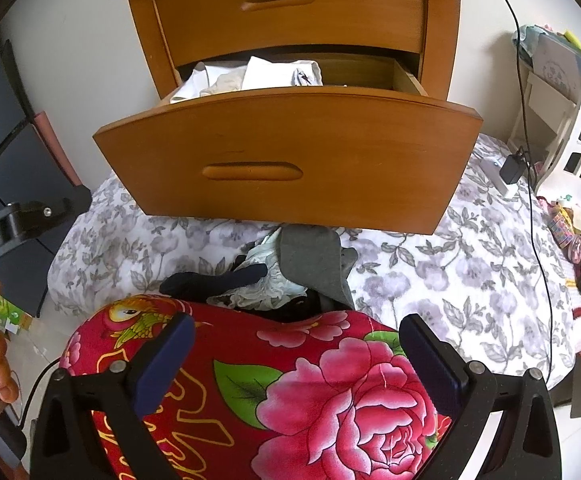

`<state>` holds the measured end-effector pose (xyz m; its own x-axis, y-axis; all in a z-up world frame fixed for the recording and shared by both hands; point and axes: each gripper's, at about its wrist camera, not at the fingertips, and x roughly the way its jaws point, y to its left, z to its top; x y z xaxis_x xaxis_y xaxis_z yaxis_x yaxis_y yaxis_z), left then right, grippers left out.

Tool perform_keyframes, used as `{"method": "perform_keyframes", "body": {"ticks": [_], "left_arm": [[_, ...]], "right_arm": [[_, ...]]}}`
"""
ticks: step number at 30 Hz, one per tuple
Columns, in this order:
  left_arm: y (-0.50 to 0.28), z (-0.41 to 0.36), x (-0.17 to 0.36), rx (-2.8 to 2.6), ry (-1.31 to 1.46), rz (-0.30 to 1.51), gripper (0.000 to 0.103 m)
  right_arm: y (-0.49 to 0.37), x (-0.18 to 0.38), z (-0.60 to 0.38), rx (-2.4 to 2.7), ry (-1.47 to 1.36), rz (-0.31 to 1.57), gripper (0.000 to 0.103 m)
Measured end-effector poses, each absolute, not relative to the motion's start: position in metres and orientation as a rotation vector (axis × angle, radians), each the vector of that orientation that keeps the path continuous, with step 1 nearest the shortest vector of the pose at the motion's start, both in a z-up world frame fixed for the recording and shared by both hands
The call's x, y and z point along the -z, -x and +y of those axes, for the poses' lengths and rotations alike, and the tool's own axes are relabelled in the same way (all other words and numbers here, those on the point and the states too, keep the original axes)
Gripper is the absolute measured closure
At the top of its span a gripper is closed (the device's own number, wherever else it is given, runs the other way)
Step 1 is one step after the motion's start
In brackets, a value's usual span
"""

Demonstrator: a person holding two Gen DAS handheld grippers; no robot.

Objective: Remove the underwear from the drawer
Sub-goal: 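Withdraw the left gripper from the garment pile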

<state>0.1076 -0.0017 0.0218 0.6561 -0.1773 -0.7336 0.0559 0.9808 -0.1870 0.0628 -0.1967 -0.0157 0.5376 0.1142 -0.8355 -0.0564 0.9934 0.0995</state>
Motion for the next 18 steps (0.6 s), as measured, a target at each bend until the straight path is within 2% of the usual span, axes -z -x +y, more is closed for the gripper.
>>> {"method": "perform_keyframes", "body": {"ticks": [4,7,18], "left_arm": [[-0.107,-0.001,-0.021,0.119,0.135,0.823,0.015],[-0.107,0.001,-0.020,0.106,0.125,0.807,0.007],[-0.107,0.000,-0.020,0.074,0.090,0.737,0.005]], "right_arm": [[-0.064,0.018,-0.196,-0.102,-0.062,1.004,0.000],[-0.066,0.021,-0.197,-0.101,-0.063,1.013,0.000],[-0.076,0.032,-0.197,-0.097,-0.066,1.042,0.000]]}}
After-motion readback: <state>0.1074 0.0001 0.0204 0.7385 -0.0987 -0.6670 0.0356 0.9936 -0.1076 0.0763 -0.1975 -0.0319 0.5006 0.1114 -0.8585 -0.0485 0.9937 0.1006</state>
